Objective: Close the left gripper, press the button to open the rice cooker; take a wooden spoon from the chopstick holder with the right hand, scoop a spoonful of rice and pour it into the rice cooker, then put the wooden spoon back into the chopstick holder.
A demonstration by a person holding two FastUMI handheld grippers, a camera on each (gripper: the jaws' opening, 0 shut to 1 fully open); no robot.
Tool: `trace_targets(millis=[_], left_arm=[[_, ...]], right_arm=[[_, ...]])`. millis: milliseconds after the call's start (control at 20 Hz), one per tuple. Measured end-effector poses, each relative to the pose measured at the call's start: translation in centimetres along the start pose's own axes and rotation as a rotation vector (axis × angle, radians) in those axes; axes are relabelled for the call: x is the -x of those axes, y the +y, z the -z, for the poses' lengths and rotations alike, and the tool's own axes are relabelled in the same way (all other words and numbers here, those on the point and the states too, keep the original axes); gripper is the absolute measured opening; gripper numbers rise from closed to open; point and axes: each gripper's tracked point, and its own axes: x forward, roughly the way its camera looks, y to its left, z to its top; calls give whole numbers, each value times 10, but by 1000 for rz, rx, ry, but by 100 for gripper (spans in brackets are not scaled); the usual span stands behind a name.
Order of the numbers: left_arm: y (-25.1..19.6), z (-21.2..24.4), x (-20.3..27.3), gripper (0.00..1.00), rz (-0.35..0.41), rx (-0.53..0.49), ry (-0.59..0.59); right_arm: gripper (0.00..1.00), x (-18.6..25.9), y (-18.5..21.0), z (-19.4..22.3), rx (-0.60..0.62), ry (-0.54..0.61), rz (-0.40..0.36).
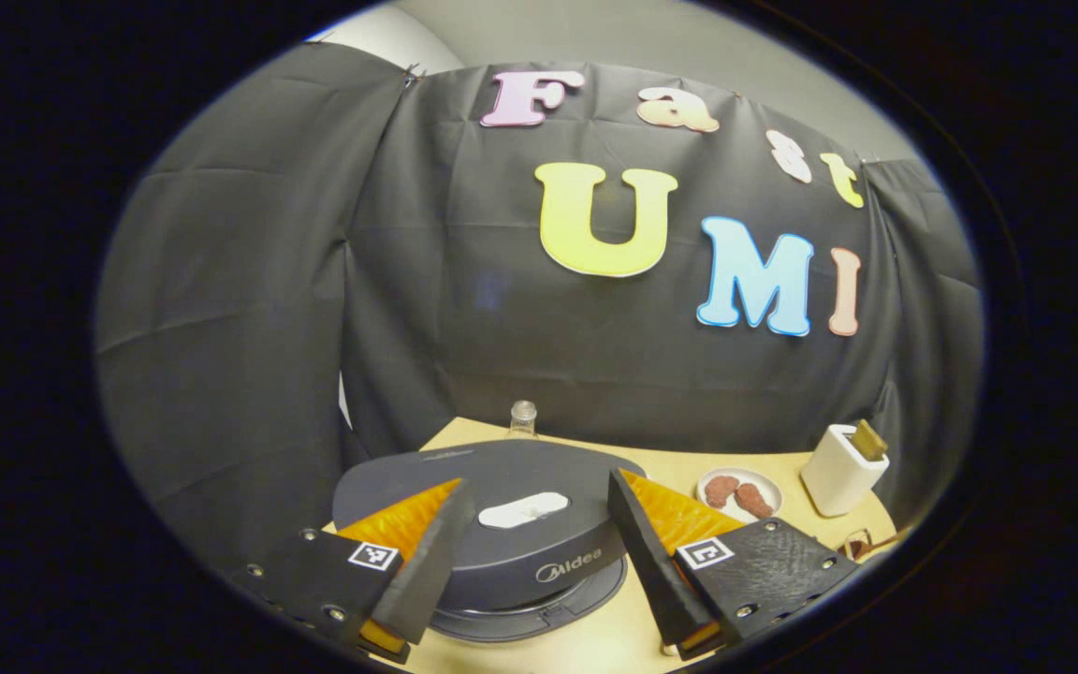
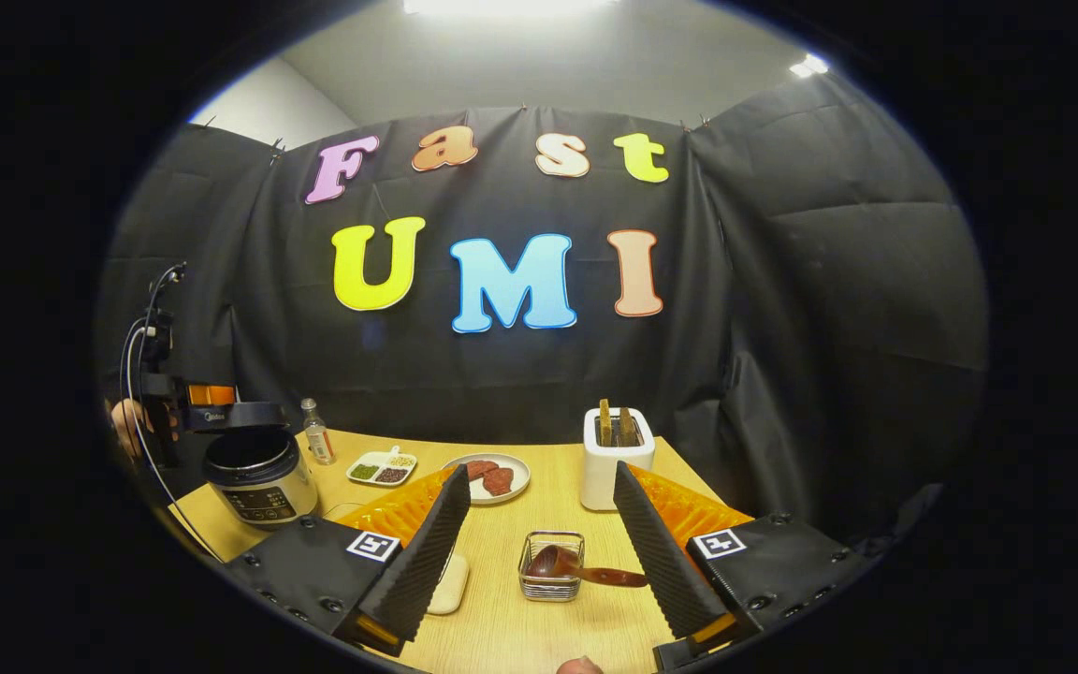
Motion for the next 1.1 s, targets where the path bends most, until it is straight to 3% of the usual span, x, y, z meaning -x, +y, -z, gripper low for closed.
trace_targets(millis=[450,1100], left_arm=[[-9,56,2,93,10,-78,67],[-9,83,1,93,9,-120,60]], right_arm=[[98,4,7,5,0,15,-15],[98,6,13,10,13,36,-6]])
